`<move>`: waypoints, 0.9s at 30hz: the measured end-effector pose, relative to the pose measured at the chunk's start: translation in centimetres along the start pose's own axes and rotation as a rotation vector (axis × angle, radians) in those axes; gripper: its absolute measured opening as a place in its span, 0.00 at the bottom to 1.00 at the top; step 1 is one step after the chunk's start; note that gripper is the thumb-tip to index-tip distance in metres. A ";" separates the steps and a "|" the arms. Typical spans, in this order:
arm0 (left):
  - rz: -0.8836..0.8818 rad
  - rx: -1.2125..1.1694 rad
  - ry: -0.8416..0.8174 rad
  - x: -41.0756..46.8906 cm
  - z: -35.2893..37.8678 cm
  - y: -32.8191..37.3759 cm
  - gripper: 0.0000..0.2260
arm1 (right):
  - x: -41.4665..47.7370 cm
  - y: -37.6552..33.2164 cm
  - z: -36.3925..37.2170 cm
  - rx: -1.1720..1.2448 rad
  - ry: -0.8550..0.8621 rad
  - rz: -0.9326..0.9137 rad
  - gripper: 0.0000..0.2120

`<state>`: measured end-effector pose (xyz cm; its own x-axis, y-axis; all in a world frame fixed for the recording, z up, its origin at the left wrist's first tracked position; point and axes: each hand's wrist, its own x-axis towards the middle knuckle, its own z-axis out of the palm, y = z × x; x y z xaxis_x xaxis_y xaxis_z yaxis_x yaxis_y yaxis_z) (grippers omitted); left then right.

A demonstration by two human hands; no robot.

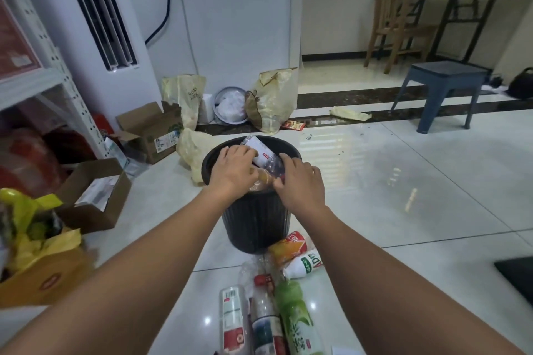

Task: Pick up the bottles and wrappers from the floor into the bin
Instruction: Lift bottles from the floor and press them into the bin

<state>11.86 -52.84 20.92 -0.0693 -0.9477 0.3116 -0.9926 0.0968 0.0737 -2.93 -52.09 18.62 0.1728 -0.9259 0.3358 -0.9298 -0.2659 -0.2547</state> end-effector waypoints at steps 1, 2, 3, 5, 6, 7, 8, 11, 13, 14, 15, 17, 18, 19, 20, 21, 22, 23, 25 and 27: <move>0.021 -0.004 0.021 -0.5 -0.2 0.4 0.17 | -0.5 0.3 -0.2 -0.010 0.003 -0.001 0.26; 0.024 -0.018 0.025 -1.2 -0.6 0.8 0.17 | -1.1 0.5 -0.5 -0.016 0.002 0.001 0.26; 0.021 -0.032 0.019 -1.7 -0.8 1.3 0.17 | -1.6 0.7 -0.8 -0.020 -0.001 0.005 0.26; 0.020 -0.043 0.012 -2.9 -1.0 2.2 0.17 | -2.8 1.1 -1.2 -0.030 -0.001 0.015 0.27; 0.020 -0.048 0.011 -3.5 -0.8 2.6 0.16 | -3.3 1.3 -1.3 -0.036 0.000 0.020 0.27; 0.016 -0.060 0.003 -4.4 -0.6 3.0 0.16 | -4.0 1.6 -1.4 -0.042 -0.006 0.027 0.27; 0.013 -0.077 -0.011 -5.2 -0.2 3.4 0.16 | -4.6 1.8 -1.4 -0.047 -0.013 0.034 0.27; 0.009 -0.093 -0.064 -7.5 1.3 4.4 0.18 | -6.5 2.5 -1.0 -0.061 -0.039 0.048 0.26; -0.003 -0.082 -0.118 -8.8 2.5 5.0 0.20 | -7.9 3.0 -0.5 -0.077 -0.068 0.053 0.26; -0.009 -0.076 -0.145 -9.4 3.1 5.3 0.20 | -8.6 3.4 -0.2 -0.084 -0.078 0.058 0.27; -0.016 -0.076 -0.167 -10.0 3.7 5.7 0.21 | -9.3 3.7 0.2 -0.087 -0.087 0.066 0.27; -0.018 -0.085 -0.206 -11.0 4.9 6.4 0.21 | -10.5 4.3 0.9 -0.094 -0.108 0.079 0.27; -0.013 -0.088 -0.225 -11.4 5.5 6.7 0.20 | -11.1 4.5 1.3 -0.100 -0.117 0.081 0.27; -0.006 -0.090 -0.240 -11.9 6.2 7.1 0.20 | -11.6 4.8 1.7 -0.103 -0.125 0.080 0.26; -0.001 -0.084 -0.253 -12.4 6.9 7.3 0.19 | -12.1 5.1 2.1 -0.100 -0.130 0.081 0.26; 0.004 -0.073 -0.260 -12.6 7.4 7.6 0.19 | -12.5 5.4 2.3 -0.095 -0.133 0.083 0.26; 0.009 -0.062 -0.272 -13.0 8.1 7.9 0.19 | -13.0 5.8 2.7 -0.092 -0.140 0.090 0.26; 0.012 -0.058 -0.280 -13.3 8.6 8.2 0.19 | -13.4 6.3 3.0 -0.097 -0.147 0.095 0.26; 0.013 -0.063 -0.299 -14.0 9.7 8.6 0.18 | -14.5 7.2 3.6 -0.118 -0.156 0.092 0.26; 0.025 -0.073 -0.324 -14.7 10.6 8.9 0.19 | -15.4 7.7 3.9 -0.134 -0.168 0.090 0.26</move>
<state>2.98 -41.26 6.94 -0.1332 -0.9911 -0.0023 -0.9812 0.1315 0.1414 -11.52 -40.91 7.92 0.1286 -0.9789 0.1590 -0.9768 -0.1527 -0.1504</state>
